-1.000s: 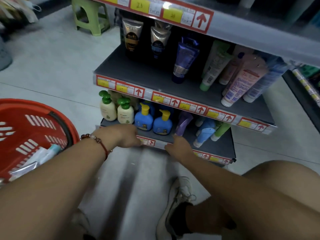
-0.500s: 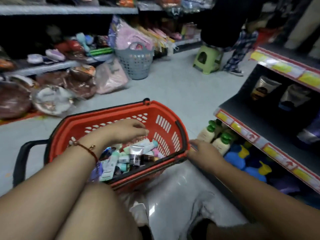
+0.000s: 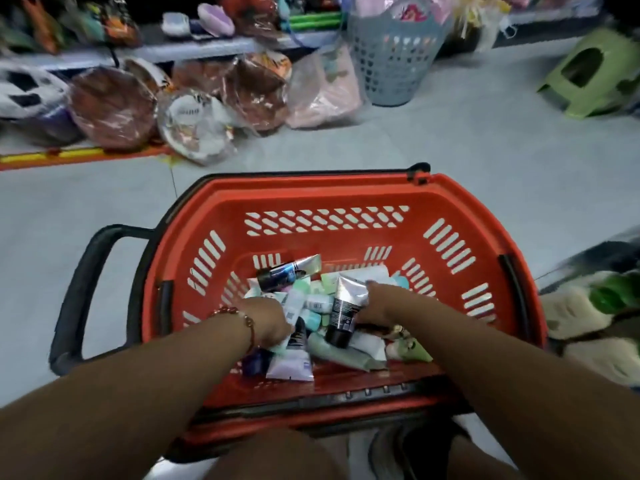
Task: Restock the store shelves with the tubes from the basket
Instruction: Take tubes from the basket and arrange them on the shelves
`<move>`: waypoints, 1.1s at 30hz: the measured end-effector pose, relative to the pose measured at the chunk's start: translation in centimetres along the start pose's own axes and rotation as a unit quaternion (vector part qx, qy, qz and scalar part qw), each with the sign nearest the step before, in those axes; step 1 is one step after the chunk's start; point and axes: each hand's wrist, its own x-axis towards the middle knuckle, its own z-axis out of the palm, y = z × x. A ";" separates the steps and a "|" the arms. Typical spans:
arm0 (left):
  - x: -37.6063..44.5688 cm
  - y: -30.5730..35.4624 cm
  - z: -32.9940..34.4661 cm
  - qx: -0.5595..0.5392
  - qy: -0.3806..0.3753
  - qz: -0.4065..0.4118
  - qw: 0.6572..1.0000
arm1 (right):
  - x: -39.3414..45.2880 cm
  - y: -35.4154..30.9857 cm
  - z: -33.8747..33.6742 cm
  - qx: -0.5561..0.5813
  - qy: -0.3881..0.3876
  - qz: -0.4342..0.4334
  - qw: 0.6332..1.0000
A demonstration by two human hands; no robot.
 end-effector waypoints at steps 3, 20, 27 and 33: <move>2.2 1.1 2.2 -0.042 0.021 -0.016 0.999 | 4.0 -0.4 0.5 0.113 0.036 0.019 0.993; -4.4 1.5 -4.8 -0.502 -0.176 0.007 0.847 | -6.5 2.9 -5.1 0.373 0.084 -0.060 0.922; -17.9 10.6 -11.6 -0.577 -0.244 0.203 0.753 | -24.1 6.8 -9.5 0.673 0.103 -0.121 0.723; -26.2 22.4 -9.2 -0.592 -0.277 0.268 0.708 | -32.3 12.1 -6.9 0.757 0.289 -0.119 0.573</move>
